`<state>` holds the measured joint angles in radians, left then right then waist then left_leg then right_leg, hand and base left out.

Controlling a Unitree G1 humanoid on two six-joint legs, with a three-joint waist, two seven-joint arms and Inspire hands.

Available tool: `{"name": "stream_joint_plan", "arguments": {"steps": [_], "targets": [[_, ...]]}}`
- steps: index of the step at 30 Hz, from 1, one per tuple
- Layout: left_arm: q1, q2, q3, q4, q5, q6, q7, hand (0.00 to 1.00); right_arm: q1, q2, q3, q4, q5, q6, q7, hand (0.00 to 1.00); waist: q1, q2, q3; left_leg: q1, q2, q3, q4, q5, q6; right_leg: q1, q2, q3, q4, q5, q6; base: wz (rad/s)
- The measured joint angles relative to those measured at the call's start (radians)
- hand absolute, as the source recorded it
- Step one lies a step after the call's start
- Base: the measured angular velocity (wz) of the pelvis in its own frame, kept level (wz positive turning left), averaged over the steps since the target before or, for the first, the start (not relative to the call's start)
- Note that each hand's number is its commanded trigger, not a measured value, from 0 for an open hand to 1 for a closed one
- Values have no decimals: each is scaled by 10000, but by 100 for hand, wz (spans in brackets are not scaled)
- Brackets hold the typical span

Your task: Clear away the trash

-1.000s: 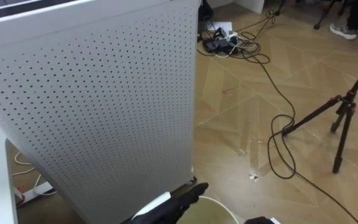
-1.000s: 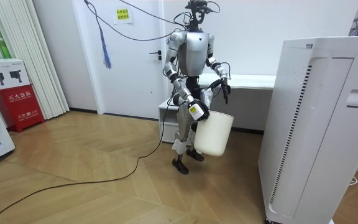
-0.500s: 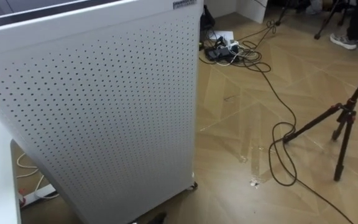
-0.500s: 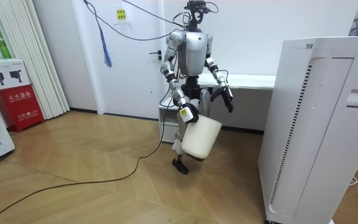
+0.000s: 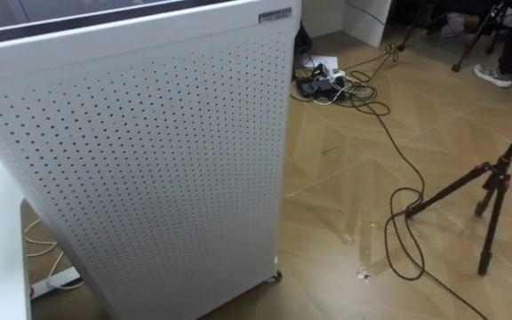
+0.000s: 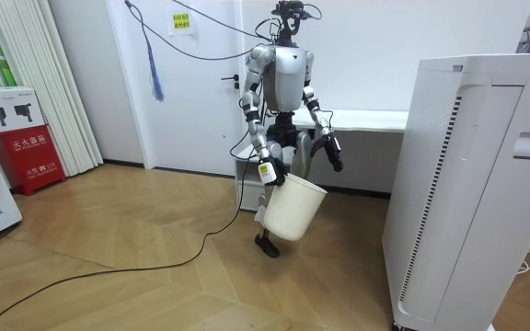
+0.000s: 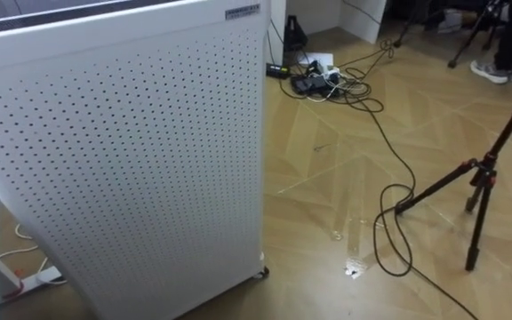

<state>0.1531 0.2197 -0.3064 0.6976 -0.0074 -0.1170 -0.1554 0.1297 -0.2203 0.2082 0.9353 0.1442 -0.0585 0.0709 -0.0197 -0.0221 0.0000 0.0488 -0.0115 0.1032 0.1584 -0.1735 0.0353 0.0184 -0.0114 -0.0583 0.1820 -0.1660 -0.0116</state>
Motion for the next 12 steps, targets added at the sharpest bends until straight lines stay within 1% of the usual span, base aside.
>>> {"name": "stream_joint_plan", "arguments": {"steps": [1, 3, 5, 8, 12], "targets": [[-43, -58, 49, 139, -1, -21, 0, 0, 7, 35, -25, 74, 1, -44, -44, 100, -2, 2, -12, 19, -2, 0, 0, 0, 0, 9, -1, 3, -9, 0, 0, -6], [-164, -254, 240, 796, -11, -189, 17, 0, -72, 212, -188, 404, 43, -164, -105, 100, -4, -4, -24, 36, 13, 8, 1, 0, 0, 36, 11, 10, -69, 14, -24, -5], [-346, -326, 260, 1208, -7, -225, 10, 0, -113, 248, -201, 504, 46, -164, -141, 100, -3, 1, -27, -3, 25, 10, 0, 0, 0, 26, 24, 10, -113, 24, -40, 0], [-437, -421, 384, 1626, -5, -241, -27, 0, -224, 304, -363, 839, 36, -167, -127, 100, -5, 13, -38, 50, 29, 12, -2, 0, 0, 87, 28, 6, -149, 23, -47, -1], [-520, -538, 787, 2125, -41, -245, -44, 0, -404, 315, -570, 1178, 34, -160, -3, 100, -18, -14, -36, 193, 55, 11, -53, 0, 0, 257, 39, -23, -154, 8, -71, -6]]}}
